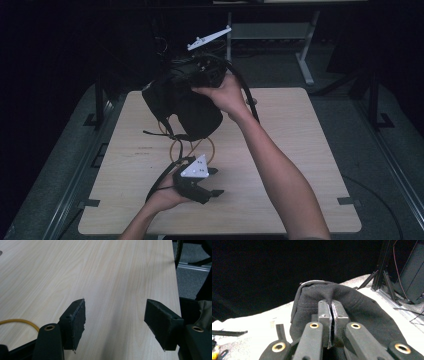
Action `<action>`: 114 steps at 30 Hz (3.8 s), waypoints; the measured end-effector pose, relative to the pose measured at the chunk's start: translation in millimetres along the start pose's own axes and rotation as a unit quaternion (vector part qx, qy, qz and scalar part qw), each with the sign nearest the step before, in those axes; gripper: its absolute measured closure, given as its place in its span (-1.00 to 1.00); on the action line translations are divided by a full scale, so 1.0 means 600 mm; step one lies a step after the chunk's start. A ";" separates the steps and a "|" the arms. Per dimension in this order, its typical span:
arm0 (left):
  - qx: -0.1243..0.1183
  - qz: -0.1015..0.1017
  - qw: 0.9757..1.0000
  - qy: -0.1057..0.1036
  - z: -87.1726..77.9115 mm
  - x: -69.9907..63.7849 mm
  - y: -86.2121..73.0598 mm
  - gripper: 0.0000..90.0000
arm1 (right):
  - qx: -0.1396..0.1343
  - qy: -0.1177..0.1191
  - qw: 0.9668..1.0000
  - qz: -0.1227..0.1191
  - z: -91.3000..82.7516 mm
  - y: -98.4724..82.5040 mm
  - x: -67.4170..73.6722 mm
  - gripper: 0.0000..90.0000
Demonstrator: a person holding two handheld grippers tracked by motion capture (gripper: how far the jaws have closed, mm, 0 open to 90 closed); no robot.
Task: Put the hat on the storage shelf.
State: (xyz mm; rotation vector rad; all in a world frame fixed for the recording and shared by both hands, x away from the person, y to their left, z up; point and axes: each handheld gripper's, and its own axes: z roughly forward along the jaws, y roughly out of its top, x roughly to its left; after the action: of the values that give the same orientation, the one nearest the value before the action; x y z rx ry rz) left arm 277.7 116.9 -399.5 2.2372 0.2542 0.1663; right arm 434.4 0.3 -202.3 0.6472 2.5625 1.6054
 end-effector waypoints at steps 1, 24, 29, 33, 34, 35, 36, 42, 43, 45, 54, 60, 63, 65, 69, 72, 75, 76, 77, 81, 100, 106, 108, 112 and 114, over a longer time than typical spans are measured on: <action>0.000 0.002 1.000 0.000 0.001 0.000 0.002 -0.26 | 0.004 -0.001 1.000 -0.004 0.006 0.000 -0.005 0.93; 0.001 -0.003 1.000 -0.006 0.015 -0.008 -0.001 -0.26 | 0.054 -0.009 0.998 -0.012 0.042 -0.024 -0.014 0.00; -0.009 -0.014 1.000 0.006 0.009 -0.003 -0.006 -0.27 | 0.063 0.003 0.998 -0.007 0.026 -0.039 -0.019 -0.15; -0.014 -0.025 1.000 0.012 0.008 0.003 -0.011 -0.29 | 0.050 0.004 0.999 -0.005 0.008 -0.051 -0.023 -0.23; -0.014 -0.025 1.000 0.012 0.008 0.003 -0.011 -0.29 | 0.048 0.003 0.999 -0.005 0.004 -0.055 -0.024 -0.25; -0.009 -0.025 1.000 0.015 0.009 0.004 -0.012 -0.30 | 0.045 0.004 0.999 -0.002 -0.002 -0.059 -0.026 -0.28; -0.007 -0.023 1.000 0.017 0.010 0.004 -0.013 -0.30 | 0.045 0.005 0.999 0.000 -0.006 -0.061 -0.027 -0.29; -0.002 -0.030 0.999 0.030 0.012 0.007 -0.020 -0.33 | 0.023 0.011 1.000 0.014 -0.031 -0.079 -0.029 -0.36; -0.002 -0.032 0.999 0.030 0.012 0.007 -0.020 -0.33 | 0.021 0.011 1.000 0.013 -0.034 -0.081 -0.030 -0.36; -0.001 -0.034 0.999 0.029 0.013 0.007 -0.021 -0.33 | 0.017 0.011 1.000 0.015 -0.041 -0.085 -0.031 -0.36; -0.008 -0.052 0.998 0.025 0.015 0.007 -0.023 -0.34 | 0.017 0.006 1.000 0.017 -0.060 -0.100 -0.034 -0.36; -0.016 -0.053 0.998 0.022 0.015 0.005 -0.020 -0.35 | 0.010 0.003 1.000 0.020 -0.079 -0.108 -0.038 -0.39; -0.017 -0.052 0.998 0.026 0.015 0.005 -0.021 -0.37 | 0.007 0.001 1.000 0.021 -0.091 -0.115 -0.040 -0.40; -0.016 -0.047 0.998 0.029 0.014 0.006 -0.021 -0.37 | 0.007 -0.002 1.000 0.022 -0.097 -0.119 -0.041 -0.40; -0.017 -0.049 0.998 0.028 0.014 0.006 -0.021 -0.37 | 0.007 -0.008 1.000 0.024 -0.110 -0.129 -0.043 -0.41; -0.017 -0.047 0.998 0.028 0.015 0.005 -0.021 -0.37 | 0.004 -0.008 1.000 0.025 -0.120 -0.136 -0.043 -0.41; -0.018 -0.051 0.998 0.026 0.017 0.005 -0.021 -0.37 | 0.003 -0.011 1.000 0.026 -0.128 -0.144 -0.045 -0.41; -0.018 -0.049 0.998 0.026 0.017 0.004 -0.021 -0.37 | 0.005 -0.013 1.000 0.027 -0.129 -0.147 -0.045 -0.41; -0.018 -0.049 0.998 0.026 0.018 0.004 -0.021 -0.37 | 0.008 -0.014 1.000 0.027 -0.132 -0.151 -0.047 -0.41; -0.020 -0.047 0.998 0.027 0.017 0.004 -0.020 -0.37 | 0.006 -0.017 0.999 0.027 -0.139 -0.158 -0.048 -0.42; -0.021 -0.049 0.998 0.035 0.017 0.005 -0.021 -0.37 | -0.009 -0.048 0.998 0.045 -0.194 -0.225 -0.059 -0.42; -0.019 -0.039 0.998 0.039 0.016 0.006 -0.020 -0.37 | -0.009 -0.061 0.996 0.061 -0.209 -0.268 -0.069 -0.43; -0.019 -0.043 0.998 0.039 0.017 0.006 -0.020 -0.37 | -0.007 -0.062 0.996 0.065 -0.211 -0.279 -0.073 -0.43; -0.020 -0.042 0.998 0.039 0.016 0.005 -0.020 -0.37 | -0.006 -0.063 0.995 0.073 -0.214 -0.292 -0.077 -0.44; -0.021 -0.044 0.998 0.038 0.016 0.005 -0.019 -0.37 | -0.004 -0.063 0.995 0.078 -0.216 -0.301 -0.077 -0.44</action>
State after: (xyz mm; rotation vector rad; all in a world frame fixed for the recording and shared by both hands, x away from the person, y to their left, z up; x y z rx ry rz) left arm 281.4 117.7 -414.5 2.1759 0.3857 0.2086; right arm 385.3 -194.4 -308.1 0.9377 2.4685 1.5595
